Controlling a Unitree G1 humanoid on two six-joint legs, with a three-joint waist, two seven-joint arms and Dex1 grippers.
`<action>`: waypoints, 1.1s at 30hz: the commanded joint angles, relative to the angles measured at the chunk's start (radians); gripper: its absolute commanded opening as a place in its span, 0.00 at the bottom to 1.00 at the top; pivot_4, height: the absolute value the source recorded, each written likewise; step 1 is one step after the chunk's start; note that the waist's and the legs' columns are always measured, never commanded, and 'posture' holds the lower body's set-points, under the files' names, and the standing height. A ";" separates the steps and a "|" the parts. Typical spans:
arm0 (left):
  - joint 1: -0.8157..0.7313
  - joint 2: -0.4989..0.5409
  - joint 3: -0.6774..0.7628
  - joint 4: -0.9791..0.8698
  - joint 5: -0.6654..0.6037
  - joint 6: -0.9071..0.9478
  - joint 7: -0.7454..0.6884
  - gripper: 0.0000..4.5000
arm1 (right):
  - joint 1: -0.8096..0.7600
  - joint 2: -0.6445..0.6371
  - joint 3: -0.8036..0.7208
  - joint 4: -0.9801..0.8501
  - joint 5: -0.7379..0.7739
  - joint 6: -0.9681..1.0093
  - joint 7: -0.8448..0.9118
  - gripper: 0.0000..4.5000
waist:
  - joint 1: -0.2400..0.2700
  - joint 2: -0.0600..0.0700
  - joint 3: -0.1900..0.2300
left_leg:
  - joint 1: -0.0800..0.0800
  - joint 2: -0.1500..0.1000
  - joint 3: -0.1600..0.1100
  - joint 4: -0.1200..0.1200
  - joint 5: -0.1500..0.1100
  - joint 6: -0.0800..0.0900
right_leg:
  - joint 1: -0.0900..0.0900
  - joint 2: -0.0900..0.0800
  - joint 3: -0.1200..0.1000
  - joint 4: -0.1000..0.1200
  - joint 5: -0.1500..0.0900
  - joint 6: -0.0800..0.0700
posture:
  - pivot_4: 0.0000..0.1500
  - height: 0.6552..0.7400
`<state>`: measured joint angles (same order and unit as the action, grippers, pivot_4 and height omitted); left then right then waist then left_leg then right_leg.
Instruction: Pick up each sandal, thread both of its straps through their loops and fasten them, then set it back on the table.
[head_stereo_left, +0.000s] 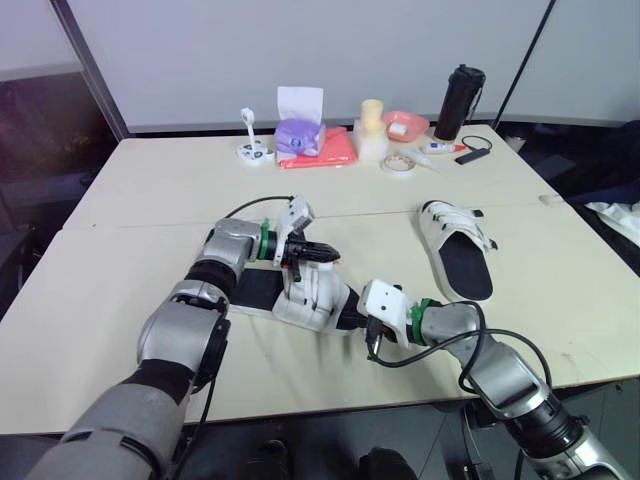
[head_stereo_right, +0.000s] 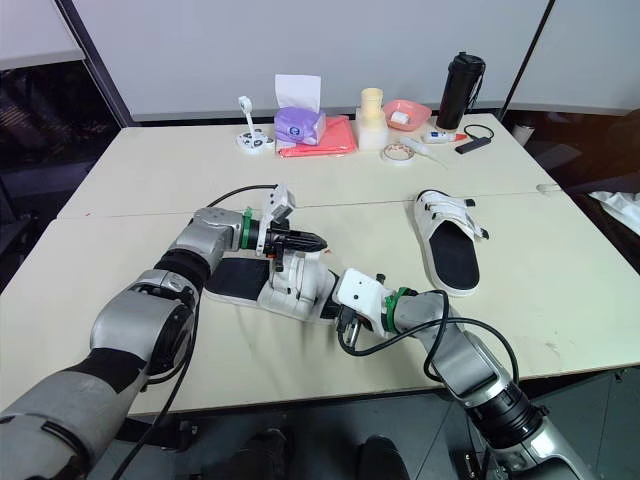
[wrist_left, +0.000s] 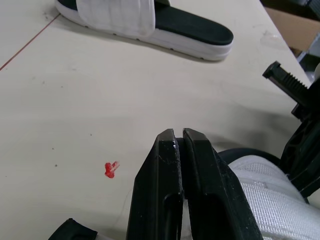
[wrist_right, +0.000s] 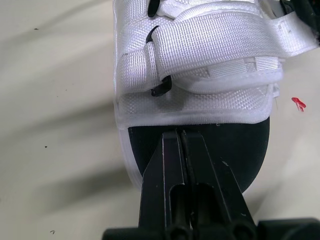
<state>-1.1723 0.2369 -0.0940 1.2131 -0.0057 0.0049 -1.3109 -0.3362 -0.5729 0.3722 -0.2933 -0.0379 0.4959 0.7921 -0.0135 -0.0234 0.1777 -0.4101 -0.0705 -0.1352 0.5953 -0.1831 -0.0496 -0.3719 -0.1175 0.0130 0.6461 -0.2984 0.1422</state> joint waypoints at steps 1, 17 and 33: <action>0.019 0.017 -0.031 0.011 0.051 -0.048 0.016 0.34 | 0.032 -0.023 0.027 0.032 -0.024 0.043 0.013 0.00 | 0.000 0.000 0.000 | 0.000 0.000 0.000 0.000 0.000 0.000 | 0.000 0.000 0.000 0.000 0.000 0.000 | 1.00 1.00; -0.009 0.044 -0.071 0.045 0.175 -0.258 0.342 0.84 | 0.016 -0.015 0.035 0.053 -0.024 0.033 0.014 0.00 | 0.000 0.000 0.000 | 0.000 0.000 0.000 0.000 0.000 0.000 | 0.000 0.000 0.000 0.001 0.000 0.000 | 1.00 1.00; 0.090 0.240 0.082 -0.107 0.000 -0.538 0.010 0.84 | -0.022 -0.013 -0.106 -0.117 0.111 0.143 0.042 0.00 | -0.001 0.000 0.001 | -0.001 0.000 0.000 0.000 0.000 0.000 | -0.002 0.000 0.000 0.001 0.000 0.000 | 1.00 1.00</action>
<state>-1.0950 0.4659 -0.0172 1.1376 0.0085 -0.4492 -1.2809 -0.3495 -0.5753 0.3154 -0.3498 0.0352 0.6163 0.8259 -0.0145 -0.0231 0.1785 -0.4113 -0.0706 -0.1353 0.5948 -0.1831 -0.0496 -0.3740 -0.1181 0.0133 0.6471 -0.2985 0.1423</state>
